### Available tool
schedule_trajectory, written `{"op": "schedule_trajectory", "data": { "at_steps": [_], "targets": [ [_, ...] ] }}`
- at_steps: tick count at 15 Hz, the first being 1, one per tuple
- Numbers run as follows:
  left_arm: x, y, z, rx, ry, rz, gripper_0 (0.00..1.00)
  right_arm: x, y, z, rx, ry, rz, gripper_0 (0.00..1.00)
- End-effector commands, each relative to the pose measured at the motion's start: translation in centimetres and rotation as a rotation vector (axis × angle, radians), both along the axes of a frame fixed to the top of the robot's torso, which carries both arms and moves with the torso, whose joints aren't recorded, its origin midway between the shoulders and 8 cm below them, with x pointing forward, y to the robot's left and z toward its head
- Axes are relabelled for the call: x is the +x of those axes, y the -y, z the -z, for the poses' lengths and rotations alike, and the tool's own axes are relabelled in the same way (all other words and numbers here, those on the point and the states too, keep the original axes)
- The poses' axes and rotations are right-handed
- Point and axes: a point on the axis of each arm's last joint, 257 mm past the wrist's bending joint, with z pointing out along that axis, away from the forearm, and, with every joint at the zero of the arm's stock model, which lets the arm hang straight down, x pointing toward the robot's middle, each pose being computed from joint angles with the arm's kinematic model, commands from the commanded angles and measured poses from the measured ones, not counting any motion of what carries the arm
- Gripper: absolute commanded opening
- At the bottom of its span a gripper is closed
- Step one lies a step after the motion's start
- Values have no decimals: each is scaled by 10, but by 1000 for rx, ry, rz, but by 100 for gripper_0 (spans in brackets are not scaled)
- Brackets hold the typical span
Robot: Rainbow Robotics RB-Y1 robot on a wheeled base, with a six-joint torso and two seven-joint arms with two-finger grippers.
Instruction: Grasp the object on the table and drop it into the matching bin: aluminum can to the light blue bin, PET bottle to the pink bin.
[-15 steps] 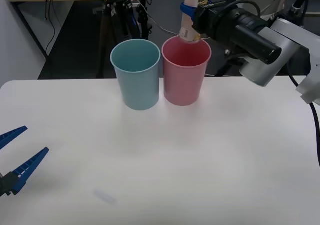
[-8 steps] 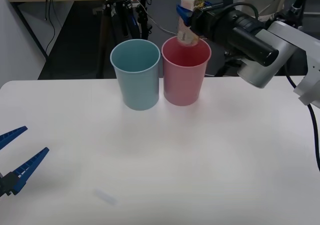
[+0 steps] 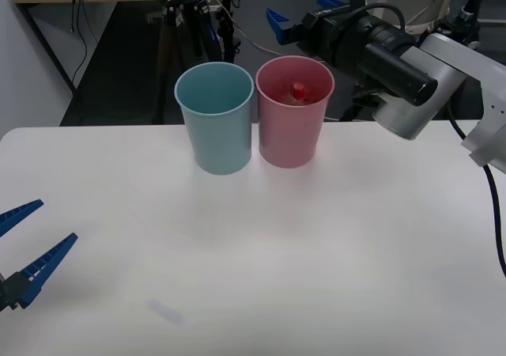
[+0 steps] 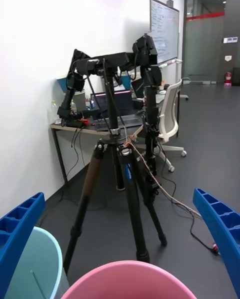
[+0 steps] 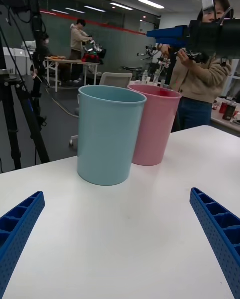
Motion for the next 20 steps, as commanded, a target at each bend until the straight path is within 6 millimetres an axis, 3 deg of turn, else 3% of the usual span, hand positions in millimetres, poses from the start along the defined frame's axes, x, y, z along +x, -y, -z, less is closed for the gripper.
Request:
{"op": "schedule_trajectory", "data": {
  "at_steps": [1, 7, 11, 20],
  "targets": [
    [0, 0, 0, 0, 0, 0, 100, 0, 0, -2, -2, 7, 0, 100],
    [0, 0, 0, 0, 0, 0, 100, -6, 13, -11, 3, 25, 9, 100],
    [0, 0, 0, 0, 0, 0, 100, -37, 30, -16, -1, 32, 5, 100],
    [0, 0, 0, 0, 0, 0, 100, -117, 59, -4, -28, 29, -71, 100]
  ]
}}
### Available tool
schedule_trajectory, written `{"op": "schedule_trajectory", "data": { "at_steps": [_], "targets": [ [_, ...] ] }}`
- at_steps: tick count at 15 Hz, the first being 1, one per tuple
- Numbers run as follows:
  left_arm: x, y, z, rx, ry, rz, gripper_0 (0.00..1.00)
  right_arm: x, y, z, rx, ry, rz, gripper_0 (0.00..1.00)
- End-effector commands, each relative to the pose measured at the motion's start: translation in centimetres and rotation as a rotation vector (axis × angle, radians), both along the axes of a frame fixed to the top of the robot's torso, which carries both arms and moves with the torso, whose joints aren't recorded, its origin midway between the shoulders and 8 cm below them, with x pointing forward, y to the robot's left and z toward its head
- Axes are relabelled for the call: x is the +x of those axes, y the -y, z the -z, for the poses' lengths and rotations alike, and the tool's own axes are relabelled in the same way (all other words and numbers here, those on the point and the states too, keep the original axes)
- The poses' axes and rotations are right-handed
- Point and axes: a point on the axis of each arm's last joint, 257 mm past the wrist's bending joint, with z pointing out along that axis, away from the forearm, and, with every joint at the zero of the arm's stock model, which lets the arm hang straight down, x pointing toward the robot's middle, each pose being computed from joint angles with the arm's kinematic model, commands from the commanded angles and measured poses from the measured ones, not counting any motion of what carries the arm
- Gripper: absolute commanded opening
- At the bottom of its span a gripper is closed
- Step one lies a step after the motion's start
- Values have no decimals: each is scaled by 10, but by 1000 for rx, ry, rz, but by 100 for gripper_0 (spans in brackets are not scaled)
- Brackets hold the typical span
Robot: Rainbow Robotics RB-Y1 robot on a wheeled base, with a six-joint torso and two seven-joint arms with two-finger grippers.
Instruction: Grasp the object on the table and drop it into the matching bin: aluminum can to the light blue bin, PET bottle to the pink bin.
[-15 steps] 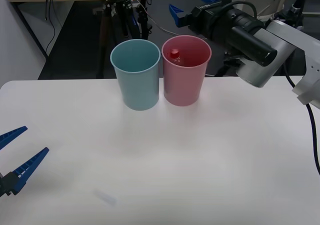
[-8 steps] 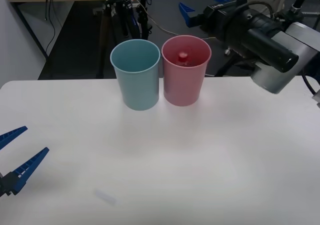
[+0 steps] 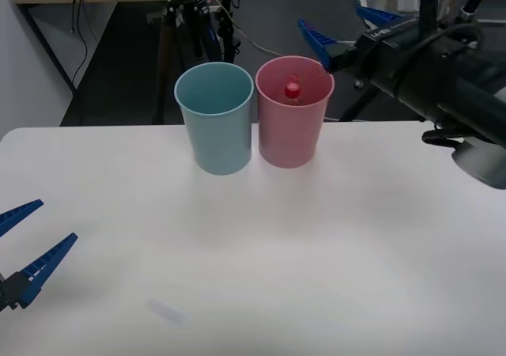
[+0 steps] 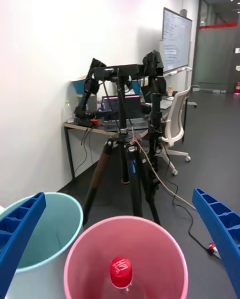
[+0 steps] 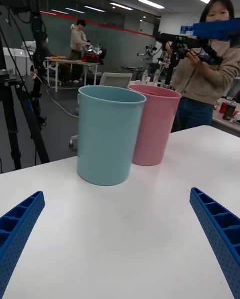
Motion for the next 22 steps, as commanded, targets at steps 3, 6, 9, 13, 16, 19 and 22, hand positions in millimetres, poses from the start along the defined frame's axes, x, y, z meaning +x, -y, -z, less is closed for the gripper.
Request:
{"op": "schedule_trajectory", "data": {
  "at_steps": [3, 6, 9, 13, 16, 19, 22],
  "targets": [
    [0, 0, 0, 0, 0, 0, 100, -28, 18, 14, -4, -5, -17, 100],
    [0, 0, 0, 0, 0, 0, 100, -51, 39, 29, 49, -8, -7, 100],
    [0, 0, 0, 0, 0, 0, 100, -75, 52, 47, 85, -29, -44, 100],
    [0, 0, 0, 0, 0, 0, 100, -105, 67, 70, 114, -69, -92, 100],
    [0, 0, 0, 0, 0, 0, 100, -127, 75, 84, 113, -81, -128, 100],
    [0, 0, 0, 0, 0, 0, 100, -149, 85, 109, 95, -97, -134, 100],
    [0, 0, 0, 0, 0, 0, 100, -172, 88, 139, 33, -108, -140, 100]
  ]
}}
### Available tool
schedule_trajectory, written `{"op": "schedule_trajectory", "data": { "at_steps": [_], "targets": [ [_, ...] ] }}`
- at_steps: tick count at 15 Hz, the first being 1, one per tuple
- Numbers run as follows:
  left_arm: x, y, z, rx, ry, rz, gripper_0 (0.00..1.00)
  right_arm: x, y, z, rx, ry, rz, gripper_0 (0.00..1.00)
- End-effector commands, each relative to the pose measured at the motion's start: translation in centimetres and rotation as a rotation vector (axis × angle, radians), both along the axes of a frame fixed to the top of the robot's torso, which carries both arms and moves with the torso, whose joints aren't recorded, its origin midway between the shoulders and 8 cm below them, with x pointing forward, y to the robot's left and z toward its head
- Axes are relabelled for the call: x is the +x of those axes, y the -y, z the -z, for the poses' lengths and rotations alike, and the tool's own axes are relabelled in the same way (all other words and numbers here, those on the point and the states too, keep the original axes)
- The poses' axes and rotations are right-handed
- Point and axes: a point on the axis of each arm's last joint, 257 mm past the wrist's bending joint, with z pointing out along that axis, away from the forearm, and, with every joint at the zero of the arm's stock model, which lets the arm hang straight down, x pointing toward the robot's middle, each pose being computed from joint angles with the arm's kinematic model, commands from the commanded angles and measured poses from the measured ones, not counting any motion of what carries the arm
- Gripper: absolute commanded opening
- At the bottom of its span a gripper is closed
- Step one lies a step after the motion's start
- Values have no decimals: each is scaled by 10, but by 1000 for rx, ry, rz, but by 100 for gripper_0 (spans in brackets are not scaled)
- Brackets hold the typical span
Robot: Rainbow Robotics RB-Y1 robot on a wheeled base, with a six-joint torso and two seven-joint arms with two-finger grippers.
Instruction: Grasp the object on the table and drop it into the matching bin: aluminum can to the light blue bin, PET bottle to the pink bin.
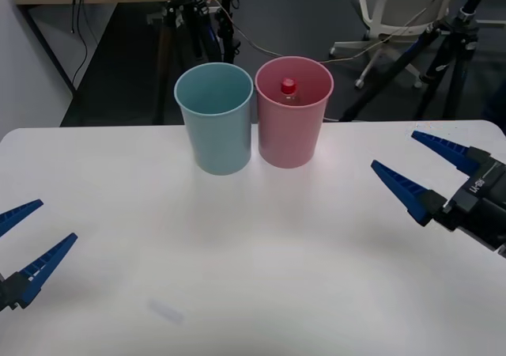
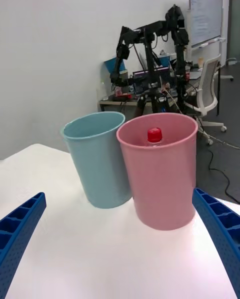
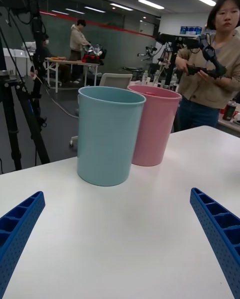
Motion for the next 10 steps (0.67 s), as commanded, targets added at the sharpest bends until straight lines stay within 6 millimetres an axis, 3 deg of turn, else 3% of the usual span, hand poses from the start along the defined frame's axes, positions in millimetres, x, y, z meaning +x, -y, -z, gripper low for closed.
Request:
{"op": "schedule_trajectory", "data": {
  "at_steps": [1, 4, 10],
  "targets": [
    [0, 0, 0, 0, 0, 0, 100, -21, 0, 28, -48, -16, -14, 100],
    [0, 0, 0, 0, 0, 0, 100, -41, -2, 52, -83, -37, -28, 100],
    [0, 0, 0, 0, 0, 0, 100, -50, -8, 57, -71, -28, -38, 100]
  ]
}}
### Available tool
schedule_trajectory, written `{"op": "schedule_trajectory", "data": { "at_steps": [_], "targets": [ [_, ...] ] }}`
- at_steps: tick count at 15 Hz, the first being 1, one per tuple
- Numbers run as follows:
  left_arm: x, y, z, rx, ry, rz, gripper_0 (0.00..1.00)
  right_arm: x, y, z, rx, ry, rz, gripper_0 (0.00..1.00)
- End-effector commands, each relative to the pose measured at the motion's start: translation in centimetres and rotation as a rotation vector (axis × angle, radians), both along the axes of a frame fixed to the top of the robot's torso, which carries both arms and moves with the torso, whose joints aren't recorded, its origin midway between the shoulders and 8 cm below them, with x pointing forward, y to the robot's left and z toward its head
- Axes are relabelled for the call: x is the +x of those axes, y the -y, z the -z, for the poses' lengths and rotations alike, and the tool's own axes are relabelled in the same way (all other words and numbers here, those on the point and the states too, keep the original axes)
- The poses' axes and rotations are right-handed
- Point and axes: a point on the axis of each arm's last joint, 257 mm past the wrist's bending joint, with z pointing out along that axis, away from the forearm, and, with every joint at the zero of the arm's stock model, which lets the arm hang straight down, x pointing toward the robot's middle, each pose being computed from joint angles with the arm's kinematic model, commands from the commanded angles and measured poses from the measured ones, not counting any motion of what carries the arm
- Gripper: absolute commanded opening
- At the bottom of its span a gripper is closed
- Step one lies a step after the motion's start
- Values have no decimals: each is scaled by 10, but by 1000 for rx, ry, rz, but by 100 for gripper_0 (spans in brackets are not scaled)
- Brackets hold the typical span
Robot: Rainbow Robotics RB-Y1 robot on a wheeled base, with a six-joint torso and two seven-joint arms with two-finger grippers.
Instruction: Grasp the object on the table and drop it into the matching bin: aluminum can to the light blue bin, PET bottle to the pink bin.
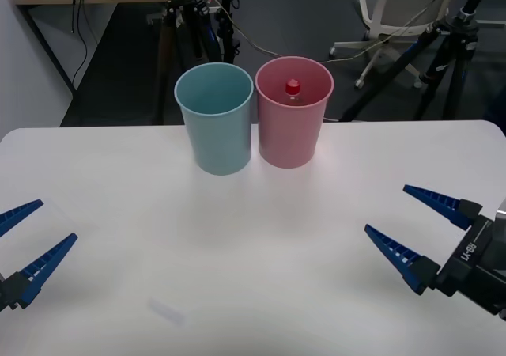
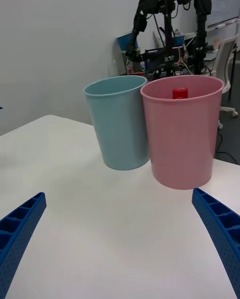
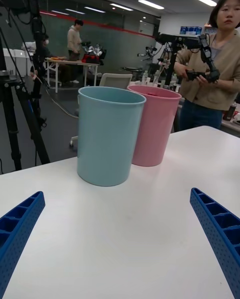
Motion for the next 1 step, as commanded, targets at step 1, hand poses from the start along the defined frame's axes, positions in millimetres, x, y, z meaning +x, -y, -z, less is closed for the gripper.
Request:
{"op": "schedule_trajectory", "data": {
  "at_steps": [1],
  "targets": [
    [0, 0, 0, 0, 0, 0, 100, -1, 1, 2, 0, -3, 2, 100]
  ]
}}
